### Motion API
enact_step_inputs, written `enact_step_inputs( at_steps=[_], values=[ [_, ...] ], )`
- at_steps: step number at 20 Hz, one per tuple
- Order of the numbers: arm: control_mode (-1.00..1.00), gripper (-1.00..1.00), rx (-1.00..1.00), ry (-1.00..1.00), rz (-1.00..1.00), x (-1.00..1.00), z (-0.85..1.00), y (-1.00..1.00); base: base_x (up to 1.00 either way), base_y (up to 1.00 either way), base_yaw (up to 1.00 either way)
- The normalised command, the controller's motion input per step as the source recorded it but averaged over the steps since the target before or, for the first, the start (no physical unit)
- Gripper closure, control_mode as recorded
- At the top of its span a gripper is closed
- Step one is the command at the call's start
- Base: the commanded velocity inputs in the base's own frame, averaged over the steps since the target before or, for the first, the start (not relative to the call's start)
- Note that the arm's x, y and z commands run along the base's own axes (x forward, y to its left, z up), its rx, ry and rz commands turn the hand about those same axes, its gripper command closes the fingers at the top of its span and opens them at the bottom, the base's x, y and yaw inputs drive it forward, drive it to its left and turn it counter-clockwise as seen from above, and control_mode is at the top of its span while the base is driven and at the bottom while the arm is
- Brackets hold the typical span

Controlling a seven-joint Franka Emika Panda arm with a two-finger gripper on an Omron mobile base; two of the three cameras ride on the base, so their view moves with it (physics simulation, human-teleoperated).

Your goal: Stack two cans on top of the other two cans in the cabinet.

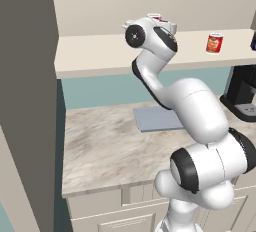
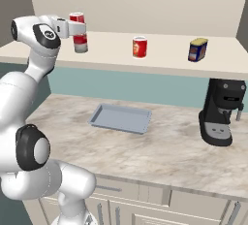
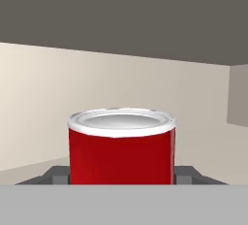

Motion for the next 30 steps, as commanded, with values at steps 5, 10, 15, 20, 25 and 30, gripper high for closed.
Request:
enact_step_inputs(
  at_steps=[5, 10, 15, 20, 25, 30],
  values=[
    [-1.0, -1.0, 0.0, 0.0, 0.0, 0.01, 0.0, 0.0, 0.0, 0.0, 0.0],
    [-1.0, -1.0, 0.0, 0.0, 0.0, 0.0, 0.0, 0.0, 0.0, 0.0, 0.0],
    [-1.0, -1.0, 0.0, 0.0, 0.0, 0.0, -0.02, 0.01, 0.0, 0.0, 0.0],
    [-1.0, -1.0, 0.0, 0.0, 0.0, 0.0, -0.07, 0.09, 0.0, 0.0, 0.0],
    [-1.0, -1.0, 0.0, 0.0, 0.0, 0.0, -0.07, 0.08, 0.0, 0.0, 0.0],
    [-1.0, -1.0, 0.0, -0.01, 0.0, -0.02, -0.03, 0.09, 0.0, 0.0, 0.0]
  ],
)
